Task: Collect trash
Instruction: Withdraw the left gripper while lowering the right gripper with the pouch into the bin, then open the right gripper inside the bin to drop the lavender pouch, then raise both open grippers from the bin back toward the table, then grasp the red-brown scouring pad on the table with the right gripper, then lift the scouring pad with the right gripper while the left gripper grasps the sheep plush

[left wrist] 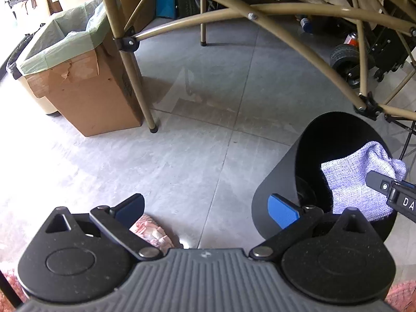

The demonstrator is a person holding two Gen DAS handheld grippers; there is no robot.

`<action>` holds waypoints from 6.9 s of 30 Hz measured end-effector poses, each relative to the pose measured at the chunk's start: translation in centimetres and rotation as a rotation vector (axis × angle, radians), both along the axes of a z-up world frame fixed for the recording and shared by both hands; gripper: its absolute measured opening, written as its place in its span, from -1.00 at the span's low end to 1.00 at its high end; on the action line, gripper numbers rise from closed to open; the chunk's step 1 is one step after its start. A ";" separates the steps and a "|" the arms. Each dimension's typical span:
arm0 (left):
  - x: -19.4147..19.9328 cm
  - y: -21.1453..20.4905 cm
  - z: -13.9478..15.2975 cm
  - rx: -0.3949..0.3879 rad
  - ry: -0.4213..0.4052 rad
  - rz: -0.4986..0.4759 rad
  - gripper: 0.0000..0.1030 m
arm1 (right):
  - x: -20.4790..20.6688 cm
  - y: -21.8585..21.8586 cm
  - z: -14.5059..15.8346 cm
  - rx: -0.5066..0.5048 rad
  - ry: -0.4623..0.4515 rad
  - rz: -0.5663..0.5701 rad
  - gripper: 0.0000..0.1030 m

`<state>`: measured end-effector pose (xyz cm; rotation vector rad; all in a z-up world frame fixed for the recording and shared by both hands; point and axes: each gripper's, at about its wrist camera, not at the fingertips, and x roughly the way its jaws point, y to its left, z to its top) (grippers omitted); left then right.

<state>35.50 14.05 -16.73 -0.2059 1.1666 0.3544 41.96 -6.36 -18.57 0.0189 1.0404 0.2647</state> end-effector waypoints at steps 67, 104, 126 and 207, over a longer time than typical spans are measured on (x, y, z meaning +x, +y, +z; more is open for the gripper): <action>-2.2 -1.9 4.7 0.020 -0.190 -0.048 1.00 | -2.8 -2.7 4.6 0.054 -0.111 0.001 1.00; 4.5 -6.8 20.8 0.121 -0.613 -0.052 1.00 | 2.7 -11.5 21.8 0.274 -0.676 -0.121 1.00; 14.6 -4.4 19.7 0.068 -0.562 -0.032 1.00 | 14.9 -5.7 19.3 0.100 -0.499 0.043 1.00; 24.9 -15.9 23.2 0.117 -0.539 -0.132 1.00 | 10.7 -24.6 18.9 0.218 -0.502 -0.508 0.70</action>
